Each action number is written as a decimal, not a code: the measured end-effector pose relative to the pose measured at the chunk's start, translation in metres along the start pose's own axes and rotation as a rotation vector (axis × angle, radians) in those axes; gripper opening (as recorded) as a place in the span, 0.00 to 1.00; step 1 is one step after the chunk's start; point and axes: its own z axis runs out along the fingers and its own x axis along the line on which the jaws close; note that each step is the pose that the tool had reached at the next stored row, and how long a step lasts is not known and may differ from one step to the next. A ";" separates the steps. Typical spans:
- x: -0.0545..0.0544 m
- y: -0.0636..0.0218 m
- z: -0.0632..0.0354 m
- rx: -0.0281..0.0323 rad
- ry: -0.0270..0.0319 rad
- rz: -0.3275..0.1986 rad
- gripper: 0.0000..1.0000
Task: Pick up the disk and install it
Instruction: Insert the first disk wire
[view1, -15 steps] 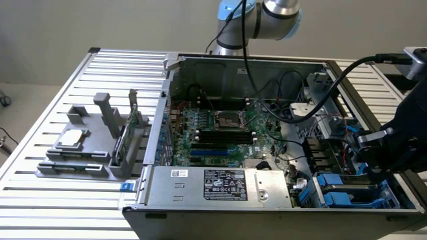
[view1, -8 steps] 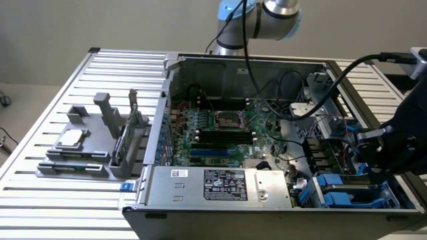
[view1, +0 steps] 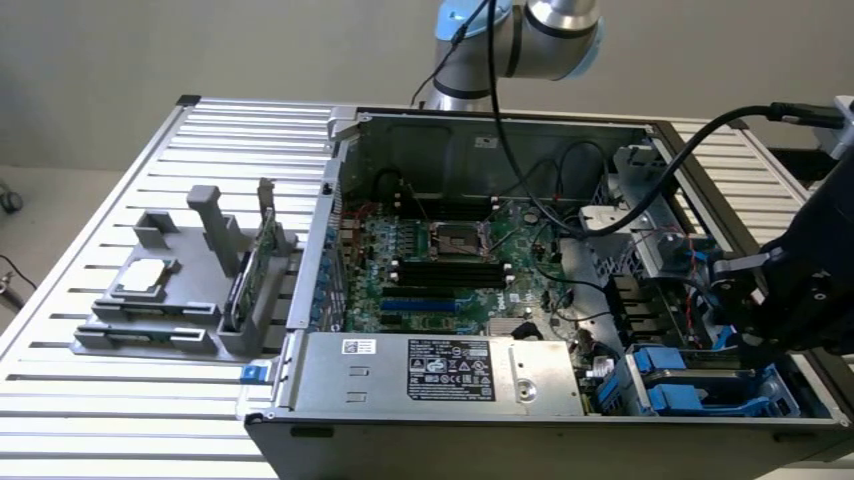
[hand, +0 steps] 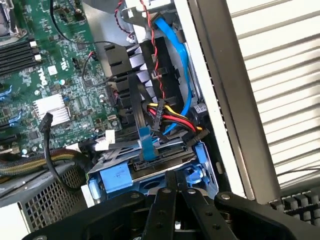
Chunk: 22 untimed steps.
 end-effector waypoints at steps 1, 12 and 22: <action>0.000 0.0000 0.0000 0.0008 -0.0005 0.013 0.11; 0.000 0.0000 -0.0001 -0.0047 0.0014 0.124 0.11; 0.000 -0.0005 -0.0003 -0.0402 0.0216 0.149 0.11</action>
